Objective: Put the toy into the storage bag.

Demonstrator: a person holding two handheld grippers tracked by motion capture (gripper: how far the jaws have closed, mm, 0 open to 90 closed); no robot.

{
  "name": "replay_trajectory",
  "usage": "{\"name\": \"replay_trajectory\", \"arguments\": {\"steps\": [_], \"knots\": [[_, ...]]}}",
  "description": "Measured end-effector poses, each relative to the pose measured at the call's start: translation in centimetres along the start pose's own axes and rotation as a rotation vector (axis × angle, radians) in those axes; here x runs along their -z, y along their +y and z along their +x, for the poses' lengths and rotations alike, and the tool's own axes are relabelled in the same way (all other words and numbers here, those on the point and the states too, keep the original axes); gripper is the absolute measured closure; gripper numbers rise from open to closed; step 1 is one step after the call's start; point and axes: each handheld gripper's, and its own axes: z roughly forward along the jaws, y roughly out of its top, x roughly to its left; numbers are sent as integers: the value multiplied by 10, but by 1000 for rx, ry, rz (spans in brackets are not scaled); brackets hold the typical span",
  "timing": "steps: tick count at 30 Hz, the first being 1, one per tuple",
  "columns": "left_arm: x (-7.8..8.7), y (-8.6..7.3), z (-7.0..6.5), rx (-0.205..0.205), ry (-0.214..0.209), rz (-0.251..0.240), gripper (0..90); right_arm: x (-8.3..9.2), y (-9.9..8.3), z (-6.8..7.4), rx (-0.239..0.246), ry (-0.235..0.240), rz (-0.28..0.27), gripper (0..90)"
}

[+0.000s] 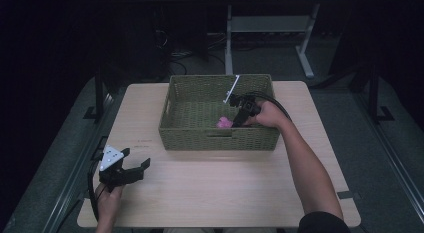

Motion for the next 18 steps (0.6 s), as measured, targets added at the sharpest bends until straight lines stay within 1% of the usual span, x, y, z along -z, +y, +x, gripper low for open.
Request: {"name": "replay_trajectory", "arguments": {"steps": [8, 11, 14, 18], "knots": [[0, 0, 0, -1, 1, -1, 139, 1, 1, 0, -3, -1, -8, 568], [0, 0, 0, 0, 1, -1, 138, 0, 1, 0, -6, -4, -2, 559], [0, 0, 0, 3, 2, -2, 138, 3, 1, 0, -17, 1, -26, 537], [0, 0, 0, 2, 1, -2, 139, 5, 2, 1, -16, -9, -30, 532]]}}
